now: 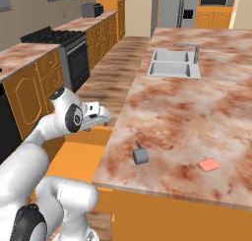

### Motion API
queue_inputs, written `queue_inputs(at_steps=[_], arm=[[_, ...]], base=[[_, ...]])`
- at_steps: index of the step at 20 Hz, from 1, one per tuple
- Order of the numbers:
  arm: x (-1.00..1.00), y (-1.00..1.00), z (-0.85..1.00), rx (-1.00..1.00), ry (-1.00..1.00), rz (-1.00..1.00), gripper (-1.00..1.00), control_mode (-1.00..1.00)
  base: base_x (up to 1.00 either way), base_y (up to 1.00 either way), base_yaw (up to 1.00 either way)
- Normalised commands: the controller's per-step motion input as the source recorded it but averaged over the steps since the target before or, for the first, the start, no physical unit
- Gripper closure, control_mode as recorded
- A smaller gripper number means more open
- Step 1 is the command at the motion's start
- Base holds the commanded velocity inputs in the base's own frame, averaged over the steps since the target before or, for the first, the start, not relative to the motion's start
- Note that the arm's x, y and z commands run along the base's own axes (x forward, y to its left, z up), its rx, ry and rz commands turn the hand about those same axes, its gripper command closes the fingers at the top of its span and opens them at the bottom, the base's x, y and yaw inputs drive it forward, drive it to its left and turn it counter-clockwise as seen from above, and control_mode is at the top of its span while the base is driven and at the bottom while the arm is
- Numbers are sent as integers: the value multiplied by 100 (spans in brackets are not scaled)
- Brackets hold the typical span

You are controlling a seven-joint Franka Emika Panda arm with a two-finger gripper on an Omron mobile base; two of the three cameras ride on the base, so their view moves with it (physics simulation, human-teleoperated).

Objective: Pick the measuring cup from the drawer and place it on the counter.

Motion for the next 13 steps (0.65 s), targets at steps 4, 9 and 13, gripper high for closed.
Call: queue_inputs(at_steps=[4, 9, 13], arm=[[-94, 100, 0, -27, -26, 0, -100, -100], [-58, 97, 0, -17, -8, 0, -100, -100], [-36, 93, 0, -16, -5, 0, -100, -100]], base=[[0, 0, 0], [0, 0, 0], [0, 0, 0]])
